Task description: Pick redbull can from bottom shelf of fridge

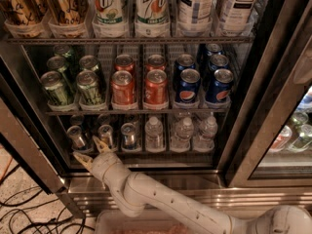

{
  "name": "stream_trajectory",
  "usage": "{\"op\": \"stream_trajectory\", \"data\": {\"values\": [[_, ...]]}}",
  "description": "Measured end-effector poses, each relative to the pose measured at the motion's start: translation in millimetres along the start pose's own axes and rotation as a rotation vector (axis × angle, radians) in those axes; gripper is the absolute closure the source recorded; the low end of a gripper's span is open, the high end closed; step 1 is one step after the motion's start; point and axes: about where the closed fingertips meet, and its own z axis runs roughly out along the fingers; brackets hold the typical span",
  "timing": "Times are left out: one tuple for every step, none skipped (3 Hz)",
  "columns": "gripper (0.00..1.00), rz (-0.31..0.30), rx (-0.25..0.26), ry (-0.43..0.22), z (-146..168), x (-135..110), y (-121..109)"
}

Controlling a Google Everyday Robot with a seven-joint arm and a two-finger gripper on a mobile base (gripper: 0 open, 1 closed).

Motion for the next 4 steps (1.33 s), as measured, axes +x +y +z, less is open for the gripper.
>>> {"op": "stream_trajectory", "data": {"values": [[0.34,-0.013,-0.023,-0.019,8,-8,2],[0.34,-0.016,-0.049,-0.029,17,-11,5],[0.35,-0.008,-0.083,-0.038,29,-11,10],[0.35,0.015,-0.100,-0.050,39,-8,8]]}}
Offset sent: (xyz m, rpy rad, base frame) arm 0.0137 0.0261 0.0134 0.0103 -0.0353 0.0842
